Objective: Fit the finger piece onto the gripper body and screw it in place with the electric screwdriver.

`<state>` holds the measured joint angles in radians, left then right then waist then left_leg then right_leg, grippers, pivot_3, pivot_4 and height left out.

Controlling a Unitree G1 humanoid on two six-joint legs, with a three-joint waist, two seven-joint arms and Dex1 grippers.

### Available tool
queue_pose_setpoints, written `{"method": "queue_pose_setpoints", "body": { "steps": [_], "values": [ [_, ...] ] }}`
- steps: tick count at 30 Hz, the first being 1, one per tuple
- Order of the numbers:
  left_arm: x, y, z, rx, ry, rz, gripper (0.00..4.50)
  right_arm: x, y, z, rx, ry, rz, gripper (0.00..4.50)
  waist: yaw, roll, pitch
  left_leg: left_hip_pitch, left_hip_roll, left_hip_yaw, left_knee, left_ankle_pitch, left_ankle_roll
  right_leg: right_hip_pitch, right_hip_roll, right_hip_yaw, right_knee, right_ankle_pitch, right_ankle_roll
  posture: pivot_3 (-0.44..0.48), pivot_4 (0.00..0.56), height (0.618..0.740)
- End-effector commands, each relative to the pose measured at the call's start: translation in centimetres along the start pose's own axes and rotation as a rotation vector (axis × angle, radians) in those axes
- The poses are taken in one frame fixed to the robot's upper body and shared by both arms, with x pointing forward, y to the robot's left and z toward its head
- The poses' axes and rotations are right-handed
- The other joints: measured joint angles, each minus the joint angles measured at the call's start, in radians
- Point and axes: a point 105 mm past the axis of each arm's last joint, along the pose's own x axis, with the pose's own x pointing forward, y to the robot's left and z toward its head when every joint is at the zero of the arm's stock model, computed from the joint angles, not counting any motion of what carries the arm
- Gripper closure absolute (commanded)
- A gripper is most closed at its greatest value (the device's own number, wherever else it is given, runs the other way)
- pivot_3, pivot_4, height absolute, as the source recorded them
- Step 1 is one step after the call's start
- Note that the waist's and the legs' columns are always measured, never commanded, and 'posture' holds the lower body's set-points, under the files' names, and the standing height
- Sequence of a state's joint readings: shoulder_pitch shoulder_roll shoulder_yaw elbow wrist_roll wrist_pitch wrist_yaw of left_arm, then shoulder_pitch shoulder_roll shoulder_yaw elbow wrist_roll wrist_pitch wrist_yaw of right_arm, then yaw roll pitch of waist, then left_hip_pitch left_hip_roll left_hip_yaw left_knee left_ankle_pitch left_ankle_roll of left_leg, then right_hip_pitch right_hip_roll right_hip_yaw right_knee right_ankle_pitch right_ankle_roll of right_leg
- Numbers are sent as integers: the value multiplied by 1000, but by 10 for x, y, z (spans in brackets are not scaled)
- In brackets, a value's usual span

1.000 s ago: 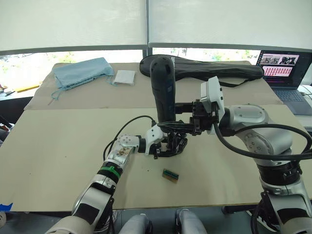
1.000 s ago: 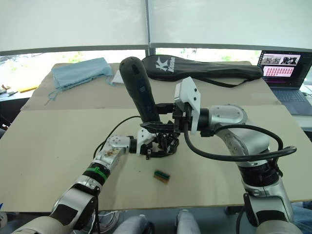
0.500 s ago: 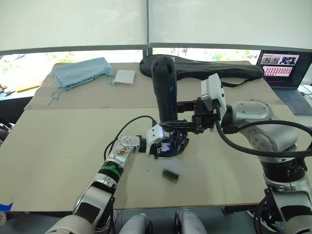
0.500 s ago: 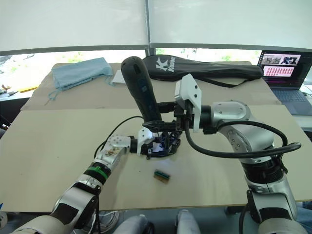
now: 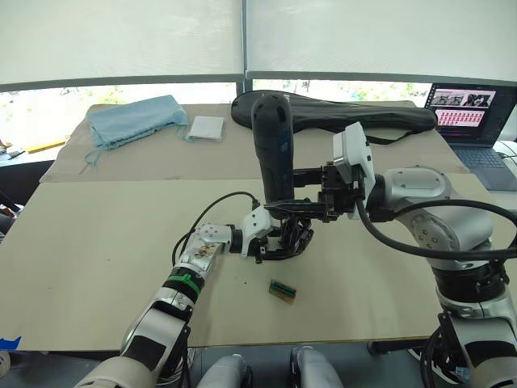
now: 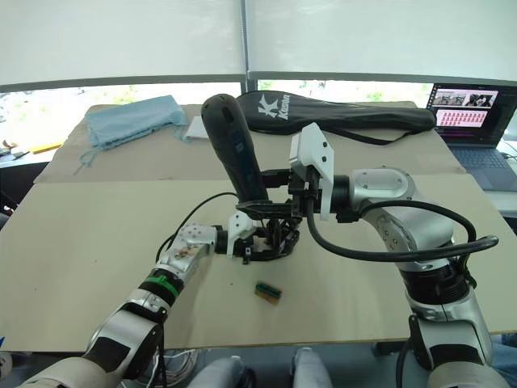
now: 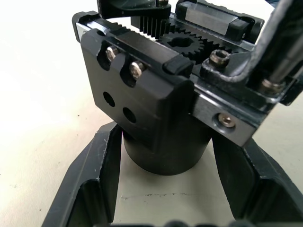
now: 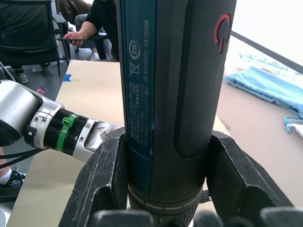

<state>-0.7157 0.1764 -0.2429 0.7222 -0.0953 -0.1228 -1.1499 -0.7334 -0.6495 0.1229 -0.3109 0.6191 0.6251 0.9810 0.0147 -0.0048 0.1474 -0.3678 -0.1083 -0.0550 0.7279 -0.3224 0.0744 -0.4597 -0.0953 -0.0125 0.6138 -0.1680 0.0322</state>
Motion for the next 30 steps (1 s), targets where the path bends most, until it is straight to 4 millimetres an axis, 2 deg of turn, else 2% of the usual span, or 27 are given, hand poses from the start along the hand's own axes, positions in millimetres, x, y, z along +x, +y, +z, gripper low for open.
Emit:
{"method": "queue_pose_setpoints", "body": {
  "steps": [1, 7, 9, 13, 16, 18, 23, 25, 27, 28, 30],
  "values": [
    [-3, 10, 26, 89, -57, 12, 2198, -11, -12, -20, 52, 100, -81, 2621, 0, 0, 0, 0, 0, 0, 0, 0, 0, 0, 0, 0, 0, 0, 0, 0, 150, 736],
    [-2, 10, 26, 85, -58, 9, 2198, -12, -11, -12, 45, 76, -89, 2621, 0, 0, 0, 0, 0, 0, 0, 0, 0, 0, 0, 0, 0, 0, 0, 0, 150, 736],
    [-1, 9, 25, 83, -53, 7, 2198, -12, -11, 8, 3, -5, -79, 2621, 0, 0, 0, 0, 0, 0, 0, 0, 0, 0, 0, 0, 0, 0, 0, 0, 150, 736],
    [-1, 8, 21, 76, -39, 4, 2198, -17, -13, 68, -59, -249, -72, 2621, -2, 0, 0, -3, 0, 0, 0, 0, 0, -3, 0, 0, 0, 0, 0, 0, 150, 736],
    [-1, 7, 17, 71, -27, 3, 2198, -21, -3, 92, -84, -338, -16, 2621, -4, 0, 0, -11, -1, 1, 0, 1, -1, -13, 0, 0, 4, 0, -1, 0, 150, 736],
    [0, 7, 15, 66, -21, 4, 2198, -23, 4, 100, -77, -359, 18, 2621, -2, 0, 0, -12, 0, 0, 0, 1, -1, -15, 1, -1, 4, 0, -1, 0, 150, 736],
    [-1, 8, 15, 58, -16, 12, 2198, -23, 7, 95, -29, -326, 10, 2621, -3, 0, 0, -12, -2, 0, 1, 1, -1, -13, -1, -1, 3, 1, 0, 0, 150, 736],
    [-8, 12, 14, 32, -7, 37, 1164, -28, 5, 87, 54, -299, -33, 2621, -2, 0, 0, -12, -1, 0, 1, 1, -1, -13, -1, 0, 3, 1, 0, 0, 150, 736],
    [-25, 12, 18, 0, -25, 40, 249, -40, 0, 77, 164, -268, -90, 2621, -3, 0, 0, -12, -1, 0, 1, 1, -1, -13, -1, 0, 3, 1, -1, 0, 150, 736],
    [-37, 11, 21, -1, -31, 42, 42, -48, -2, 72, 233, -243, -119, 2621, -3, 0, 0, -12, 0, 0, 1, 1, -1, -13, -1, 1, 3, 1, -1, 0, 150, 736],
    [-68, 3, 30, -1, -40, 33, 0, -70, -8, 55, 396, -167, -193, 2621, -6, 0, 0, -14, 0, 0, 1, 1, -1, -14, -1, 3, 3, 1, -1, 0, 150, 736]
  ]
}}
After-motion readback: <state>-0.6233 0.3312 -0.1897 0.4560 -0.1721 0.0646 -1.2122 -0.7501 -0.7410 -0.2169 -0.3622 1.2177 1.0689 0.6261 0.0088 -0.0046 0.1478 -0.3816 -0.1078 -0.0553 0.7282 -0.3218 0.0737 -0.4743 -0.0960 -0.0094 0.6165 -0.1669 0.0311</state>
